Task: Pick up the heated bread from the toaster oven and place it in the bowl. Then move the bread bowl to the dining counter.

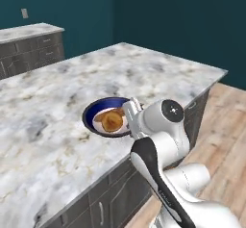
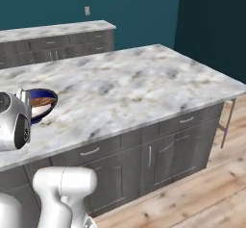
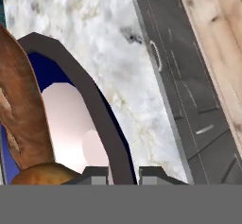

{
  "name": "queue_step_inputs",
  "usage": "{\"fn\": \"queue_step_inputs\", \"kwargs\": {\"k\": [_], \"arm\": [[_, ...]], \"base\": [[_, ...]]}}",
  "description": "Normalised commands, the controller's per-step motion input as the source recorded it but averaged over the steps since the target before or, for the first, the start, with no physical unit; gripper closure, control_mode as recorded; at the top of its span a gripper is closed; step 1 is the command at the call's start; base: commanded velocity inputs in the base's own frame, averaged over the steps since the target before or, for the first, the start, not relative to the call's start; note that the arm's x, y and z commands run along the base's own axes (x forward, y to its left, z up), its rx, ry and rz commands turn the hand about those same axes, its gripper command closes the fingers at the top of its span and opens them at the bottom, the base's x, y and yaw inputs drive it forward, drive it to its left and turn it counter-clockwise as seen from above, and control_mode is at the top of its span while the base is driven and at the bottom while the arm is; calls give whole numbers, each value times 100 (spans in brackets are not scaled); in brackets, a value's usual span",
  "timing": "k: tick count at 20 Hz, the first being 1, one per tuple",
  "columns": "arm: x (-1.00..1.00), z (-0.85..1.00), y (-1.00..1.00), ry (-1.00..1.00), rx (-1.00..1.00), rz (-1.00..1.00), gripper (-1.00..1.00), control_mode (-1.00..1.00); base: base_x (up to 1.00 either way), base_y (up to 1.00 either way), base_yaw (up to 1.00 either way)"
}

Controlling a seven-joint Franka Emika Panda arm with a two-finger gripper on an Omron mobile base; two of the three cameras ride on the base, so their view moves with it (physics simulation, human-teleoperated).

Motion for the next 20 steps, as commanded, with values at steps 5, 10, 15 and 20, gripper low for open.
{"fn": "queue_step_inputs", "kwargs": {"k": [5, 10, 15, 20], "arm": [[34, 0, -2, 7, 0, 29, 100, -100], [100, 0, 5, 25, -1, 55, 100, -100], [64, -17, 59, 3, 0, 26, 100, -100], [61, -51, 100, 0, -10, 6, 100, -100]], "base": [[58, -6, 46], [0, 0, 0], [0, 0, 0], [0, 0, 0]]}}
